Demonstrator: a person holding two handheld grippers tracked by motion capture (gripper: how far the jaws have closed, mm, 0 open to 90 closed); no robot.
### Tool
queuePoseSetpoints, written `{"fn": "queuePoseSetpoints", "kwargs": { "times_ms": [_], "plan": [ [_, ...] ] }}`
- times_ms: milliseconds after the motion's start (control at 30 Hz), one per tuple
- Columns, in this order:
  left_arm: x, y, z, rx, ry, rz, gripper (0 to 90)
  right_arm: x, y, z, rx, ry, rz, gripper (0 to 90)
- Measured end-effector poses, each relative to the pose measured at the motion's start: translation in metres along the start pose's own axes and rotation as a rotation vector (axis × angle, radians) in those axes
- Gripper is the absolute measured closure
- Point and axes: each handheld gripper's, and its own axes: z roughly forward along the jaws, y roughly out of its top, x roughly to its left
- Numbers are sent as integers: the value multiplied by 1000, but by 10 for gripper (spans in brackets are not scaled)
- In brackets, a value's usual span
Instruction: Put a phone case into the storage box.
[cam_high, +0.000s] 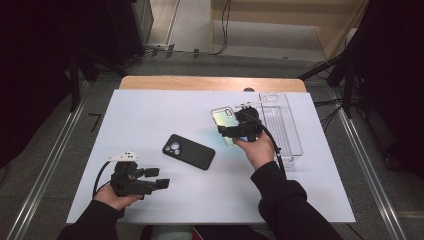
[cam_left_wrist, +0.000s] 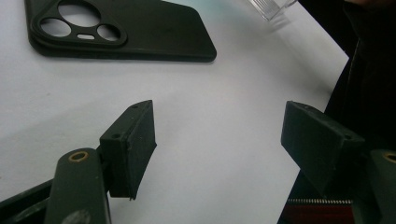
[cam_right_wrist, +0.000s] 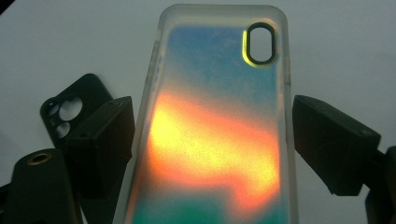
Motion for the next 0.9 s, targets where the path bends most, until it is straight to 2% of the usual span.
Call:
{"fn": "queuePoseSetpoints", "kwargs": {
  "times_ms": [33,100,167,333,500,600,667,767,900],
  "plan": [
    [-1,1,0,-5,-3,-12,264,1,-3,-7,-7,32,-7,145],
    [-1,2,0,-10,-4,-17,264,3,-6,-10,-12,44,-11,145],
    [-3,5,-1,-11,-9,-30,263,6,-14,-19,-28,81,-19,145],
    [-6,8,2,-2,-4,-18,263,9,-27,-30,-45,128,-35,145],
    [-9,13,3,5,-7,-30,263,9,-37,-35,-59,147,-27,145],
    [-11,17,3,-9,-9,-38,263,10,-43,-36,-59,160,-27,145],
    [-14,21,4,-1,9,-48,263,11,-48,-39,-67,174,-19,145],
    [-15,23,5,8,12,-41,263,12,-50,-40,-71,181,-22,145],
    [-16,29,6,6,17,-58,263,15,-55,-42,-72,179,-21,145]
  ]
}}
